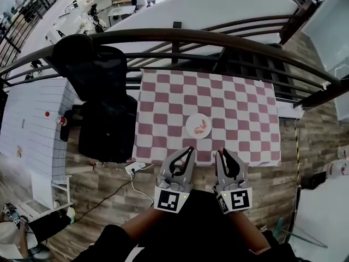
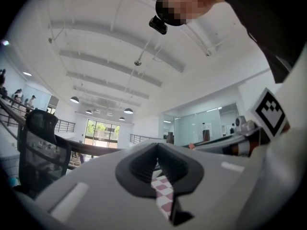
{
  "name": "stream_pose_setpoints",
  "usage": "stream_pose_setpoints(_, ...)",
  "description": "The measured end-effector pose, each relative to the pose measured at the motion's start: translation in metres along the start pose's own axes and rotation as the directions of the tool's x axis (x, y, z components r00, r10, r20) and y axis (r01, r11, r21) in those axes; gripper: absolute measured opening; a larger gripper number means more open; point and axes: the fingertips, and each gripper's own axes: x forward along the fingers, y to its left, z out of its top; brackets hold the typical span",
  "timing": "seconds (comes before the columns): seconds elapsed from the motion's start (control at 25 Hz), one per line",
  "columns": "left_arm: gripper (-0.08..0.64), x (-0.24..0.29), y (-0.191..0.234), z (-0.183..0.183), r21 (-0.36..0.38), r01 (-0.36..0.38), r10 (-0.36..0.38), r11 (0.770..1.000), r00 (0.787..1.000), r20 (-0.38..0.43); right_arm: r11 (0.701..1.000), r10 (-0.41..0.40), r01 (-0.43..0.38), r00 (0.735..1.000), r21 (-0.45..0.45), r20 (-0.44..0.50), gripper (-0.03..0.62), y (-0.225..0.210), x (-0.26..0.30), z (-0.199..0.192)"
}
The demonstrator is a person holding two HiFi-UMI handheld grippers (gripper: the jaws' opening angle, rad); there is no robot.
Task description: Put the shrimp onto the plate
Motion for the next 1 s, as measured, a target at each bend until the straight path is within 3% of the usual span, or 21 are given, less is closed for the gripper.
stream_pose_setpoints(0.08, 0.009, 0.003, 0.018, -0.005, -0.057, -0.027, 0.026, 0.998, 1.0, -0.005, 1.0, 0.005, -0.005, 1.0, -0.001, -0.012, 0.051, 0.005, 0.013, -0.003)
stream_pose_setpoints(0.44, 0.009, 0.014, 0.044, -0.02, -0.124, -0.02, 0.017, 0.992, 1.0, -0.026, 0.999, 0.034, -0.033, 0.996, 0.014, -0.081, 0.051, 0.016, 0.041, -0.017)
stream_pose_setpoints(0.64, 0.009, 0.021, 0.052, -0.026, -0.12, -0.045, 0.042, 0.992, 0.999, -0.031, 0.999, 0.033, -0.028, 0.994, 0.047, -0.108, 0.052, 0.006, 0.048, -0.032)
stream_pose_setpoints(1.0, 0.009, 0.063, 0.075, -0.044, -0.116, -0.14, 0.135, 0.983, 0.99, -0.052, 0.992, 0.116, -0.108, 0.984, 0.066, -0.134, 0.052, -0.025, 0.109, -0.042)
